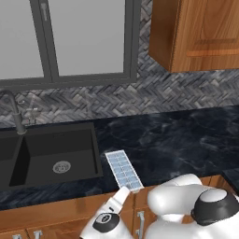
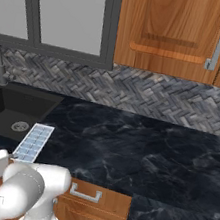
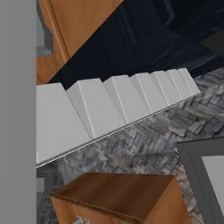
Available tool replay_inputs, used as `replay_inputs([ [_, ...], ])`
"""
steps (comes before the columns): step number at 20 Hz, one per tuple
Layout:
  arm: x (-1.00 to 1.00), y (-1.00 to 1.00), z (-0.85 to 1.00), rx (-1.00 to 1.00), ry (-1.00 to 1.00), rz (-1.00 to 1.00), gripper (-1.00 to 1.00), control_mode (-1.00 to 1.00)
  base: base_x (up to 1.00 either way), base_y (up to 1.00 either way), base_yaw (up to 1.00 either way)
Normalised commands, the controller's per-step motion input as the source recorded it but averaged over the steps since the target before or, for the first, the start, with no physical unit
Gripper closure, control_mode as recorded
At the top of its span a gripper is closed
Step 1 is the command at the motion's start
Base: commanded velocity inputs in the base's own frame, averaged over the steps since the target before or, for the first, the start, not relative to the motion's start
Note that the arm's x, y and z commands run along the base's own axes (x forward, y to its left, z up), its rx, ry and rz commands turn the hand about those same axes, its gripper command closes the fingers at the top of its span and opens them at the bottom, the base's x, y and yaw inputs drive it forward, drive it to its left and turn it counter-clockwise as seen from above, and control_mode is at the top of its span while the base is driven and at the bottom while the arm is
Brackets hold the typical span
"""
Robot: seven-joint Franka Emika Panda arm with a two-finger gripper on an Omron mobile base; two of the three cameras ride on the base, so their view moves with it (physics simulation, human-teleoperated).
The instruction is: The ice cube tray has been filled with water. Take the tray and place it in the freezer to make ice. Close the freezer door after placing the tray.
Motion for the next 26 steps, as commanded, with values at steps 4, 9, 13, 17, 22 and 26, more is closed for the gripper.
replay_inputs([
  [4, 0.19, -0.19, 0.16, 0.00, 0.00, 0.01, -1.00, -1.00, 0.00, 0.00, 0.00],
  [9, 0.21, -0.17, 0.01, 0.00, 0.01, 0.02, -1.00, -1.00, 0.00, 0.00, 0.00],
  [13, 0.05, -0.06, 0.00, 0.00, 0.01, 0.02, 1.00, -1.00, 0.00, 0.00, 0.00],
  [17, -0.04, 0.00, 0.06, 0.00, 0.00, 0.04, 1.00, -1.00, 0.00, 0.00, 0.00],
  [22, -0.21, 0.00, 0.46, 0.00, 0.00, 0.04, 1.00, -1.00, 0.00, 0.00, 0.00],
  [26, -0.11, 0.00, 0.87, 0.00, 0.00, 0.01, 1.00, -1.00, 0.00, 0.00, 0.00],
])
